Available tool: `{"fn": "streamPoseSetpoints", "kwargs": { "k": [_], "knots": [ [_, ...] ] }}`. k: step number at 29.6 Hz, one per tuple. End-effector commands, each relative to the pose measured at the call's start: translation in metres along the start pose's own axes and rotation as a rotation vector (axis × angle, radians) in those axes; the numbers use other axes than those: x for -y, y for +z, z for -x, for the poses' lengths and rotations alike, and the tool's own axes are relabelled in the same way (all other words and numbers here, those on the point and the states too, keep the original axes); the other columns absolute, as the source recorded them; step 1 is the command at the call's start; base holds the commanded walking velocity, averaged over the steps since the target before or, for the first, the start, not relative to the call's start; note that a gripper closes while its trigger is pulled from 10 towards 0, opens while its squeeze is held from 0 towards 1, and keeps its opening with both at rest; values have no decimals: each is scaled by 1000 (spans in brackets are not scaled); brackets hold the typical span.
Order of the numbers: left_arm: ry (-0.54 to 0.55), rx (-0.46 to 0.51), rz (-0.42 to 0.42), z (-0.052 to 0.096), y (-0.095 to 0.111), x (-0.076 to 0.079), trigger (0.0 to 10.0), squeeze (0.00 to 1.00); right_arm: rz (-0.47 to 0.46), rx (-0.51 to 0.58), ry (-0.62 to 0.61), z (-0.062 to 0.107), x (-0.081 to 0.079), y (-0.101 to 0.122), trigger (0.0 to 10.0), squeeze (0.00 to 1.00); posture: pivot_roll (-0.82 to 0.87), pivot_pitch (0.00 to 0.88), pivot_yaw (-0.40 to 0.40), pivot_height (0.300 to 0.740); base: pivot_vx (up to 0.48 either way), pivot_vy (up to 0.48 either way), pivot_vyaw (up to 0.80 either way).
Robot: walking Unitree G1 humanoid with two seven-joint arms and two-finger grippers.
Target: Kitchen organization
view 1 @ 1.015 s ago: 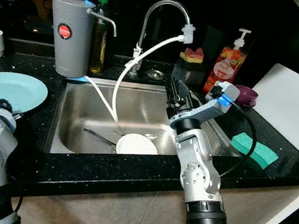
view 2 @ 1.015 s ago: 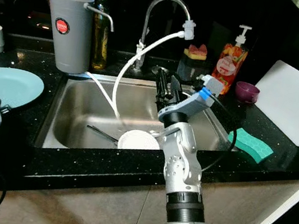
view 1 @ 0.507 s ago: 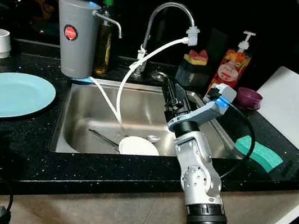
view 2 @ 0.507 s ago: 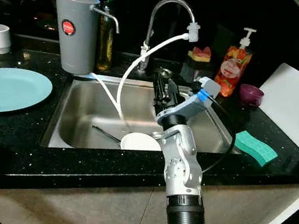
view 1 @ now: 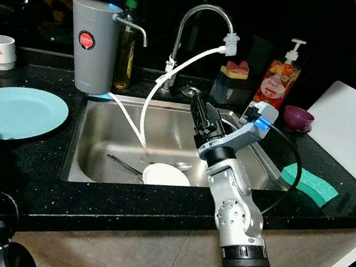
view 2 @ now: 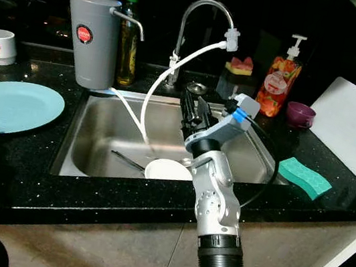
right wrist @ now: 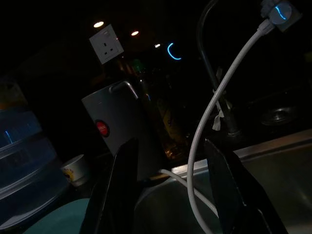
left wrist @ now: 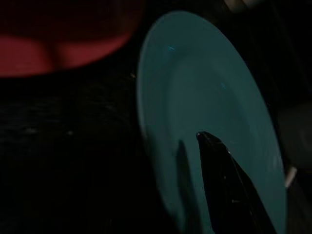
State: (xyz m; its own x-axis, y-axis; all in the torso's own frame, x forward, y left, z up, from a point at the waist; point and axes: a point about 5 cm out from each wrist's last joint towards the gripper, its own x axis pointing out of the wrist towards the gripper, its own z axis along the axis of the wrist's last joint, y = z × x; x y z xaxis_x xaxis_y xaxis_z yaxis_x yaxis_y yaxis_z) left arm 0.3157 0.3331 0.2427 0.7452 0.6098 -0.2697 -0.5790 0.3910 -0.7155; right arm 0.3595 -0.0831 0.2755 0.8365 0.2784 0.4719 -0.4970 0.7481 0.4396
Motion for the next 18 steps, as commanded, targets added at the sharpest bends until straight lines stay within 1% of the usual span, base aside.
{"fn": "streamPoseSetpoints", "kwargs": {
  "k": [1,2,4,6,7,8,12,18],
  "knots": [
    [47,-106,4,-8,-21,-13,10000,0,8,10,3,2,1,4,10000,0,184,79,-116,740,0,0,0],
    [30,-137,6,-13,-25,-12,8196,0,8,9,4,2,0,4,10000,0,184,77,-119,740,0,0,0],
    [22,-144,13,-14,-26,-11,8196,0,8,9,4,2,0,4,10000,0,184,77,-119,740,0,0,0],
    [-15,-156,14,-16,-27,-7,1804,0,8,9,7,2,0,4,10000,0,182,74,-118,740,0,0,0],
    [-27,-159,14,-16,-27,-6,1804,0,8,9,8,1,-1,4,10000,0,182,74,-118,740,0,0,0],
    [-34,-158,8,-17,-27,-6,0,0,8,9,9,1,-1,3,10000,0,186,71,-116,740,0,0,0],
    [-36,-156,3,-16,-27,-7,0,0,8,10,10,1,-1,3,10000,0,186,71,-116,740,0,0,0],
    [-47,-141,13,-11,-29,-11,0,0,1,14,8,1,-1,3,10000,0,213,72,-111,740,0,0,0]
  ]
}}
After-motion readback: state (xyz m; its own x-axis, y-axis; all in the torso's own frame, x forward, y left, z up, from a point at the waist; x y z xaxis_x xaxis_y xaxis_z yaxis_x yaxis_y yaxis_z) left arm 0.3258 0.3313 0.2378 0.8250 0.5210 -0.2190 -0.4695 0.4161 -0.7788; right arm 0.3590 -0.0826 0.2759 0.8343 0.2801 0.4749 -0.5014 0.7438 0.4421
